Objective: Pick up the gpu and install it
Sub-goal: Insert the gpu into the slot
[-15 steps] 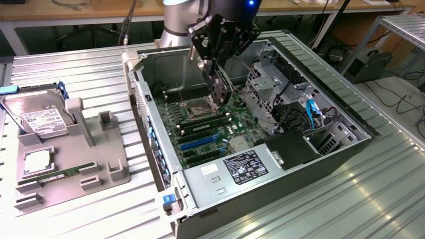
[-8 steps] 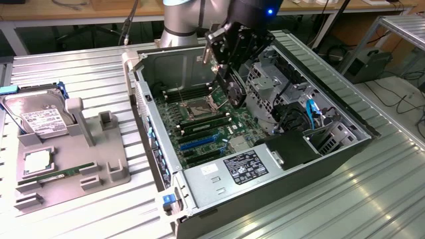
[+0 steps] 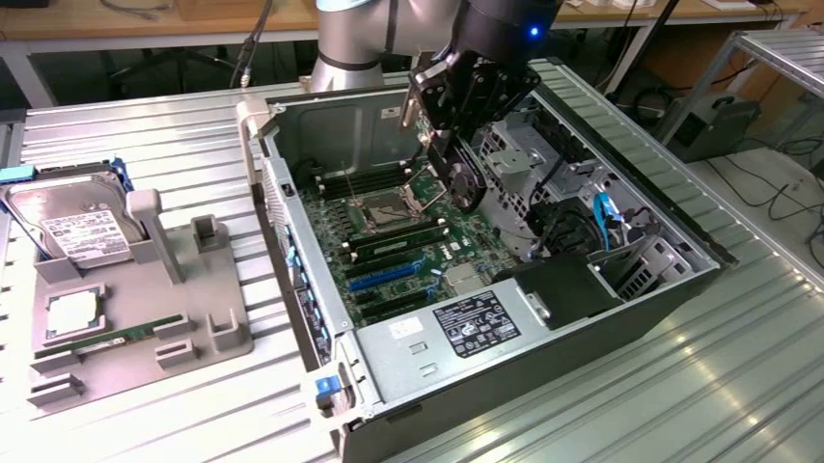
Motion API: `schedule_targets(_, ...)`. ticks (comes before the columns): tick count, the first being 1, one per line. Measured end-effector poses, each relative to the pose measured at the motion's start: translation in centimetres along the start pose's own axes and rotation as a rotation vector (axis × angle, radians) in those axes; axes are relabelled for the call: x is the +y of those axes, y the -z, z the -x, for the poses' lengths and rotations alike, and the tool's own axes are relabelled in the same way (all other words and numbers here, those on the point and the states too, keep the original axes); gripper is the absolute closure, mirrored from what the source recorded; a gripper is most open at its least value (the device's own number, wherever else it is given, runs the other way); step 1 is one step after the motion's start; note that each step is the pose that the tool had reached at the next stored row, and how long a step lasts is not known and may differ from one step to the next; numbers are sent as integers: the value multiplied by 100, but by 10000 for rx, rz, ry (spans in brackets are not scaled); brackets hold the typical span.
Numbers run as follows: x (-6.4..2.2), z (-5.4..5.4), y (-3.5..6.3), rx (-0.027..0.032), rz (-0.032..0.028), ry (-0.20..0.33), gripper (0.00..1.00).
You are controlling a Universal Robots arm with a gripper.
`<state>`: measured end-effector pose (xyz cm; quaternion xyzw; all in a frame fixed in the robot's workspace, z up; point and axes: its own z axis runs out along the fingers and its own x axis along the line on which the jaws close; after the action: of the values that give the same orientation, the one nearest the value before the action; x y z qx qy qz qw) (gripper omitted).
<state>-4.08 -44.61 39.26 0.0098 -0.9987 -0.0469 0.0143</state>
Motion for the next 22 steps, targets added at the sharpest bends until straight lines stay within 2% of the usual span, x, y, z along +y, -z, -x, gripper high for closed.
schedule_targets(12,0,-1,0,1,-1,42,74)
schedule_targets(16,0,-1,0,73,-21,805,74)
schedule_targets(18,0,-1,0,146,-43,1581,74)
schedule_targets(22,0,-1,-1,248,-73,2656,74)
